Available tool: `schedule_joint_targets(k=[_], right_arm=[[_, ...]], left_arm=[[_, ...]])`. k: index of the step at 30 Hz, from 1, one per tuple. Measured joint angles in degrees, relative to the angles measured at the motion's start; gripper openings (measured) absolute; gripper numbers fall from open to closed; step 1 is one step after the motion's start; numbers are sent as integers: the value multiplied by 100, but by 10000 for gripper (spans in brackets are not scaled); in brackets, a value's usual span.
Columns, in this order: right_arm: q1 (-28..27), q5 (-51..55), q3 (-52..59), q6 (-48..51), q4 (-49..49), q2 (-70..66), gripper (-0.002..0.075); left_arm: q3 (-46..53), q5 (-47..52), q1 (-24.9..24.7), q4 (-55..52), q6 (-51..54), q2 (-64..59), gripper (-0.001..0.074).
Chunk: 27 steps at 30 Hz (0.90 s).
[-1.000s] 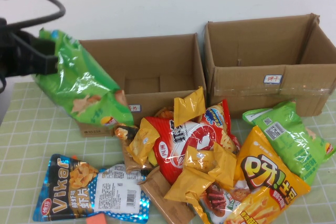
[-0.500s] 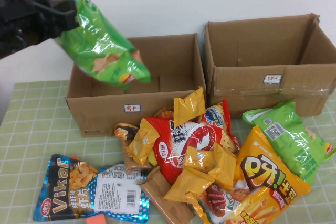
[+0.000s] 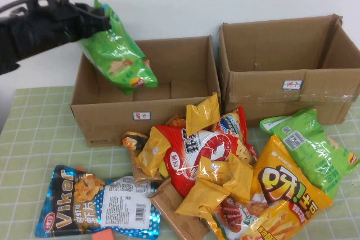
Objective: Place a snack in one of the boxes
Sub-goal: Place the potato chip in the potato chip box, then pick up the biscuit
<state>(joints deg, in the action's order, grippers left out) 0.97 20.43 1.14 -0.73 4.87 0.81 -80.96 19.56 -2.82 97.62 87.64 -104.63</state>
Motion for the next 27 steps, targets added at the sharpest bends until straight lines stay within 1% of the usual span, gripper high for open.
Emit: schedule_joint_targets(k=[6,8,9,11,12,15,16,18,19,20,21,23,24,26,27], right_arm=[[0,0,0,0,0,0,-2],[0,0,0,0,0,0,-2],[0,0,0,0,0,0,-2],[0,0,0,0,0,0,-2],[0,0,0,0,0,0,-2],[0,0,0,0,0,0,-2],[0,0,0,0,0,0,-2],[0,0,0,0,0,0,-2],[0,0,0,0,0,0,-2],[0,0,0,0,0,0,-2],[0,0,0,0,0,0,-2],[0,0,0,0,0,0,-2],[0,0,0,0,0,0,-2],[0,0,0,0,0,0,-2],[0,0,0,0,0,0,-2]], left_arm=[[-421,57,0,10,0,-809,1],[-488,34,0,10,25,-953,25],[-532,8,0,10,54,-1012,55],[-579,-32,0,10,78,-1091,161],[-589,-41,23,10,104,-1102,308],[-589,-46,53,12,93,-1065,489],[-589,-46,58,12,84,-1039,524],[-589,-7,72,12,72,-912,543],[-589,32,72,12,62,-814,536],[-589,66,72,12,62,-690,510],[-589,104,72,-37,62,-572,465],[-589,235,81,-262,62,-266,351],[-589,328,81,-492,62,-37,254],[-592,551,81,-948,62,319,122],[-604,692,81,-1272,27,513,79]])
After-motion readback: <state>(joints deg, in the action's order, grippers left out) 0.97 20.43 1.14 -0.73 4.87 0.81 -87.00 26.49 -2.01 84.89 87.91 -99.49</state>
